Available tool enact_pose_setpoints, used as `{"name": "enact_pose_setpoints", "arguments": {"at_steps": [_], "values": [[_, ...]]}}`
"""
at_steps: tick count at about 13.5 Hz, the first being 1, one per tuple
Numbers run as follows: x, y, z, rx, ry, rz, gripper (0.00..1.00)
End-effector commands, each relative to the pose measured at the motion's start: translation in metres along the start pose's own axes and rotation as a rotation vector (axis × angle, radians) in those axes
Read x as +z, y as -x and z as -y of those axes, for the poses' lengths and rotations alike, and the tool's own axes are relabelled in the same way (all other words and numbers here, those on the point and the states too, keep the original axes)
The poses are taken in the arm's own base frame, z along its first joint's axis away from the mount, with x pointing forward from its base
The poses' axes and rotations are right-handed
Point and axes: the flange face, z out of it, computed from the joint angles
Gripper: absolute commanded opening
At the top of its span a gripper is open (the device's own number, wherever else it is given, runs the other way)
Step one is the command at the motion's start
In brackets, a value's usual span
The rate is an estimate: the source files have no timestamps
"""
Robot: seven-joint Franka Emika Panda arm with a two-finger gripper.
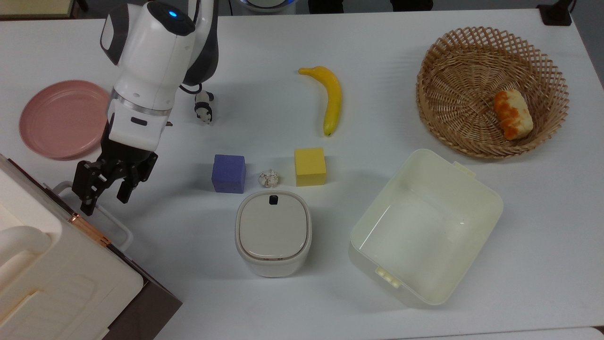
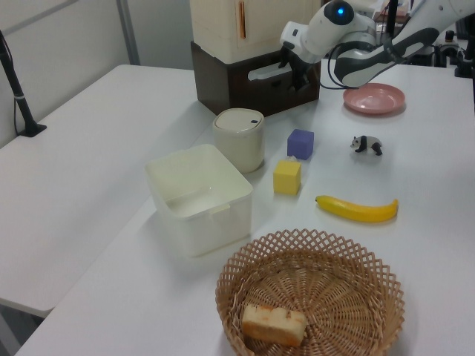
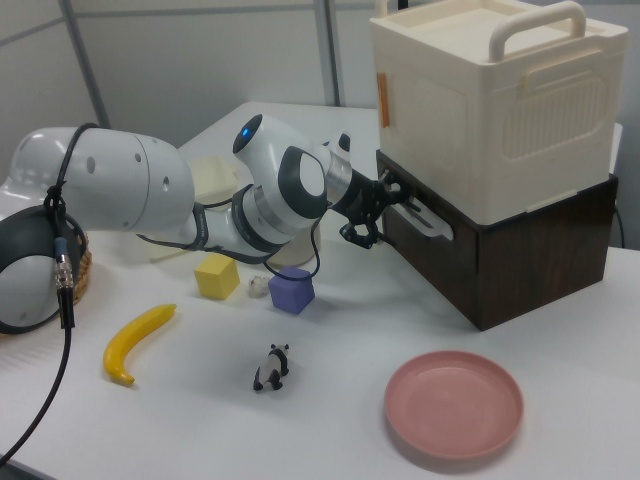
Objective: Open the drawer
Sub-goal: 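Lower the gripper and close it on the white drawer handle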
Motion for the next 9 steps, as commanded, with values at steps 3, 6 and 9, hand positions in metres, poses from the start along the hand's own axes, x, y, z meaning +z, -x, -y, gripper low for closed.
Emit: {"name": "enact_pose_setpoints", "arguments": {"at_steps": [3,6,9], "values": [[-0.007,-0.0035,-0.0153,-0.05,0.056,-0.026,0.69],[-0.0027,-0.0041,-0.0111,-0.065,0.053,-0.022,0.45],[-0.0027,-0.0041,-0.011,-0.066,0.053,-0.022,0.32]]}}
